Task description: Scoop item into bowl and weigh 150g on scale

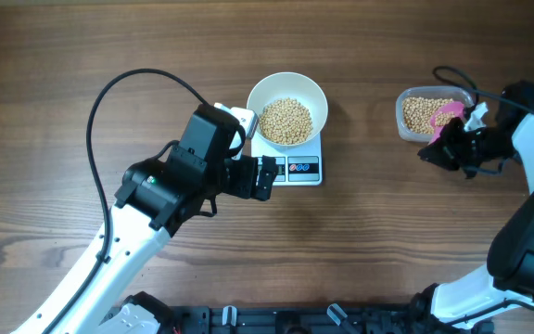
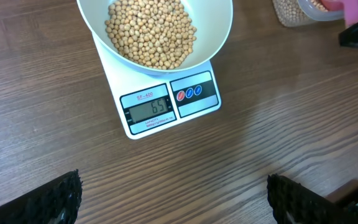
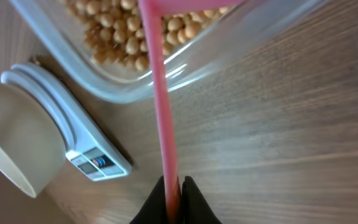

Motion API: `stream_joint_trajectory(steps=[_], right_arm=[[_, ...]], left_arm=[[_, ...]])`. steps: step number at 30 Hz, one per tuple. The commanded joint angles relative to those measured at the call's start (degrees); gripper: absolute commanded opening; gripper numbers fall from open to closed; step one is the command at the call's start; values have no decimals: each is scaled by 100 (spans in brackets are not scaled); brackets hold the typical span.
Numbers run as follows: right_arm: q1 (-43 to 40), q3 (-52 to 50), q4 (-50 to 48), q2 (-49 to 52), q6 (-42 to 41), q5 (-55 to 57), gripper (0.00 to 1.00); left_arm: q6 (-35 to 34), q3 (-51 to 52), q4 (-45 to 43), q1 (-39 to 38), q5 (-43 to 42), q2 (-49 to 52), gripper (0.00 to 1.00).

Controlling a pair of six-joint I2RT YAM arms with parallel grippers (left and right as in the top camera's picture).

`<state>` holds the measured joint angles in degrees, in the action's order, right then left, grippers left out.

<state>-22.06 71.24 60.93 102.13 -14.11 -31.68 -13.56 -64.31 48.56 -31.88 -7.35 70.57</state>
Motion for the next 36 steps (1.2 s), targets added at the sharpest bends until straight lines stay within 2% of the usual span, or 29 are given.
stream_joint_trajectory(steps=[1,15,26,33,36], right_arm=[[-9,549,345,42,538,184,4],[-9,1458,1676,35,2037,181,4],[-9,1589,2441,42,2317,181,4],[-9,1587,1941,44,2238,168,4],[-9,1580,1515,81,1812,186,4]], left_arm=[[118,24,-11,-26,55,-4,100],[118,24,-13,-26,55,-4,100],[118,24,-13,-26,55,-4,100],[118,24,-13,-26,55,-4,100],[118,24,-13,-26,55,-4,100]])
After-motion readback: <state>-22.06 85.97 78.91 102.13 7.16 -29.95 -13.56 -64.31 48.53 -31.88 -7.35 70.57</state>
